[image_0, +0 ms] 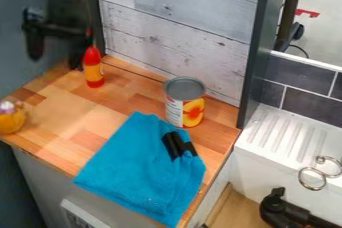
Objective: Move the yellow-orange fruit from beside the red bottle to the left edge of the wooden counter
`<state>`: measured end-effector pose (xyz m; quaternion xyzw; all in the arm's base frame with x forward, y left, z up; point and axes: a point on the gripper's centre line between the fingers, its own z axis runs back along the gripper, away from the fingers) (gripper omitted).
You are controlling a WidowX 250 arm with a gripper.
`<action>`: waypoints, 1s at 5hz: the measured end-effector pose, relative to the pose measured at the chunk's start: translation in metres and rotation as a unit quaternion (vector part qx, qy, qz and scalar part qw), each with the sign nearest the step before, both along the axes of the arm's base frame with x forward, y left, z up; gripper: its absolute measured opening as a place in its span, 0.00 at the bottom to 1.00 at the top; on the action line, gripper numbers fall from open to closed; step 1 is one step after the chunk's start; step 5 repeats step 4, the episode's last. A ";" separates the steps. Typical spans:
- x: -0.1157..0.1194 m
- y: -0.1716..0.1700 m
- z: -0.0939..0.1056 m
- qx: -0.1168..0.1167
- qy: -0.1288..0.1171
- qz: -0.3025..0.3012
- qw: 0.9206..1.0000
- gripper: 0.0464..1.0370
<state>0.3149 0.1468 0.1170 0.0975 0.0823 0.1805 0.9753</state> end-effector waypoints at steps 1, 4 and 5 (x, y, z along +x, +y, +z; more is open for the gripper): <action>0.008 -0.010 -0.001 -0.034 -0.019 -0.028 0.999 0.97; 0.009 -0.011 -0.001 -0.036 -0.021 -0.032 0.999 0.97; 0.009 -0.011 -0.001 -0.036 -0.021 -0.032 0.999 0.97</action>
